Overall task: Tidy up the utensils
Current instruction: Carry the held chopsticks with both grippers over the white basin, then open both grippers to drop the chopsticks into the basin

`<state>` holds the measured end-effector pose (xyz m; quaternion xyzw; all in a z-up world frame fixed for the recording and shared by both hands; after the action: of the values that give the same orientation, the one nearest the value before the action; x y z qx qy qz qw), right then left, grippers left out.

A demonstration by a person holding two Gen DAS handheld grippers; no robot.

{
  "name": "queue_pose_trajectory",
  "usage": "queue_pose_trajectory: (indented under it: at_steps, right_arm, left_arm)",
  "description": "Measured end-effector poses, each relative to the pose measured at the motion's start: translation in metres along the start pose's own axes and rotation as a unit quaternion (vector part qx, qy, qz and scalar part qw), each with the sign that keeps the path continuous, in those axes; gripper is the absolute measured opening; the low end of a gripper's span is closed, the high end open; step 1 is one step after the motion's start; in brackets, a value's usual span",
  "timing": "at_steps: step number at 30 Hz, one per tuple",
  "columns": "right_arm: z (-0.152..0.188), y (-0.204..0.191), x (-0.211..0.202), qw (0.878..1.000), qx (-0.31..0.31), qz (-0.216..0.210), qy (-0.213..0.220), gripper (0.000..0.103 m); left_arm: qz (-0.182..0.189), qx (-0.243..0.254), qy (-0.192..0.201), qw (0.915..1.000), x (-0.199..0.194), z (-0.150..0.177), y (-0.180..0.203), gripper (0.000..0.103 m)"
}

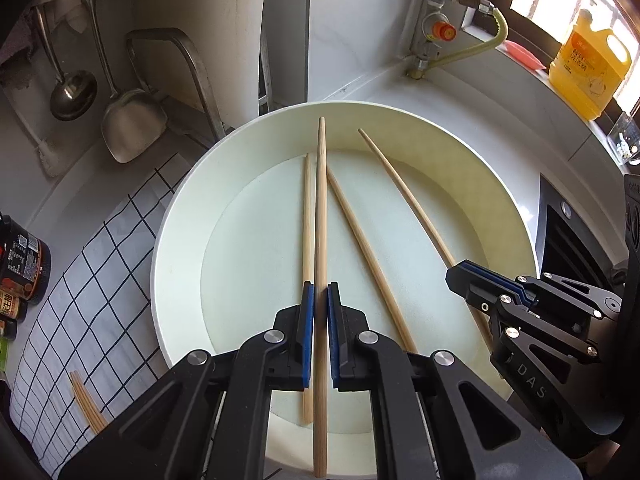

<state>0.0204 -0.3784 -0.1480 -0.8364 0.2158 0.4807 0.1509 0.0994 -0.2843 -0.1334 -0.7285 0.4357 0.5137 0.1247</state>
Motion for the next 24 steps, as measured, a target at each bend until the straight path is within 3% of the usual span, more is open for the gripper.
queue_pose_trajectory:
  at_steps: [12, 15, 17, 24]
  right_arm:
    - [-0.002, 0.005, 0.006, 1.000, 0.008, 0.012, -0.004, 0.007]
    - [-0.005, 0.009, 0.003, 1.000, 0.015, 0.014, 0.002, 0.008]
    - [-0.006, 0.011, 0.002, 1.000, 0.017, 0.014, 0.004, 0.012]
    - [-0.004, 0.012, -0.004, 1.000, 0.020, 0.010, 0.005, 0.017]
  left_arm:
    - [-0.015, -0.010, -0.016, 0.9997, 0.010, -0.001, -0.010, 0.011]
    - [-0.023, -0.016, -0.017, 0.9995, 0.009, -0.001, -0.014, 0.030]
    - [-0.027, -0.020, -0.008, 0.9994, 0.004, -0.001, -0.017, 0.060]
    - [-0.035, -0.018, 0.012, 0.9991, -0.014, -0.001, -0.020, 0.063]
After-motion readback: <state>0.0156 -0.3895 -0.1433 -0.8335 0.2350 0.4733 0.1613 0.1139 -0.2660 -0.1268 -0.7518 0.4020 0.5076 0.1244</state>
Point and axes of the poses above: each gripper's, at about its wrist camera, not at the fingertips, and x roughly the way its jaws point, y to its right, z to its underside, the point moved 7 cm from there along x, roughly the way its jaws point, and after that the axes turned 14 degrees about z, right-handed, at the moved point
